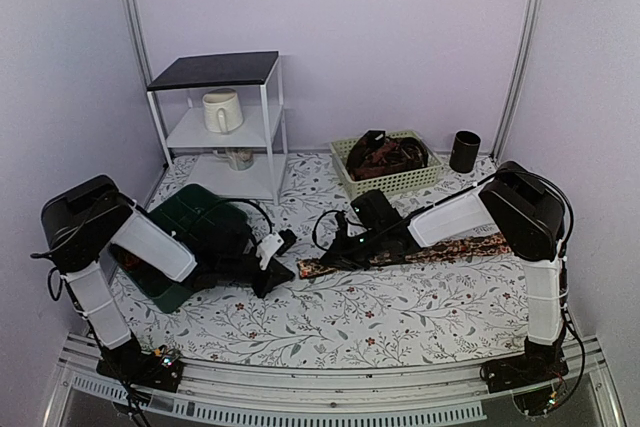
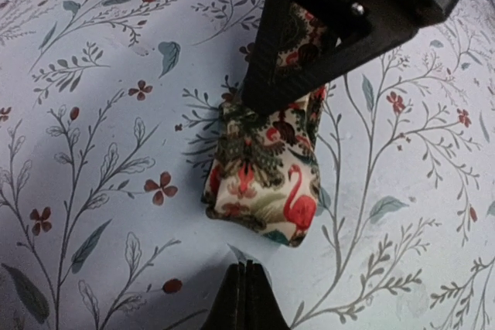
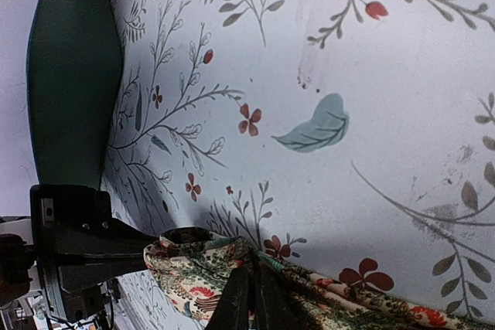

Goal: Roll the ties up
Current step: Roll the tie at the center of the board.

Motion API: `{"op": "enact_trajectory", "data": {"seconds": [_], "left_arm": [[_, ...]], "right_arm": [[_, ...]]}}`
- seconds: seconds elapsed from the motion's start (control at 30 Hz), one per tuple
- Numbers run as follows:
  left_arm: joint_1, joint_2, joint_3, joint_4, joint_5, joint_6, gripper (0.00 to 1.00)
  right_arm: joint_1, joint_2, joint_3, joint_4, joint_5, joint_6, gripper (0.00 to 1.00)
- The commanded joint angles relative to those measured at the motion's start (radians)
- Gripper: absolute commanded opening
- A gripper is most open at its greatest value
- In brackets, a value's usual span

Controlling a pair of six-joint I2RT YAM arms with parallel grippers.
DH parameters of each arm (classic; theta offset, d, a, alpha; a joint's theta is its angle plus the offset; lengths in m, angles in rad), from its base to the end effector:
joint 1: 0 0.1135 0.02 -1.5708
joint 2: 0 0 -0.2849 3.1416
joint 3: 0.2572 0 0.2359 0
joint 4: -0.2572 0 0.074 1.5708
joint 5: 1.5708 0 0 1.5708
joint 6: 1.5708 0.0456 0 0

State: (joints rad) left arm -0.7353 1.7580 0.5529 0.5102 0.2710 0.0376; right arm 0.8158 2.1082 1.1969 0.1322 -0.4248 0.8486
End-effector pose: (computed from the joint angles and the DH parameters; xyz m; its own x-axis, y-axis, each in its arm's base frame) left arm 0.2152 -0.2111 0.1263 -0.4445 0.4509 -0.7740 0.8161 0.5601 -0.1424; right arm 0.2846 0.3299 0.1335 -0.9670 -0.0300 -0.2531 -0.2102 0.6555 0.7253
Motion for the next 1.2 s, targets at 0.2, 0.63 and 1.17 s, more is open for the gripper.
{"op": "enact_trajectory", "data": {"seconds": [0.2,0.63,1.17], "left_arm": [[-0.006,0.162,0.040,0.112,0.069,-0.138,0.00],[-0.002,0.041,-0.033,0.252,-0.059,-0.326,0.00],[-0.014,0.164,-0.018,0.656,0.242,-0.791,0.00]], "right_arm": [[-0.003,-0.002,-0.030,-0.088,0.051,-0.019,0.05],[-0.004,-0.010,-0.034,-0.088,0.060,-0.013,0.04],[-0.003,-0.017,-0.036,-0.088,0.064,-0.003,0.04]]}}
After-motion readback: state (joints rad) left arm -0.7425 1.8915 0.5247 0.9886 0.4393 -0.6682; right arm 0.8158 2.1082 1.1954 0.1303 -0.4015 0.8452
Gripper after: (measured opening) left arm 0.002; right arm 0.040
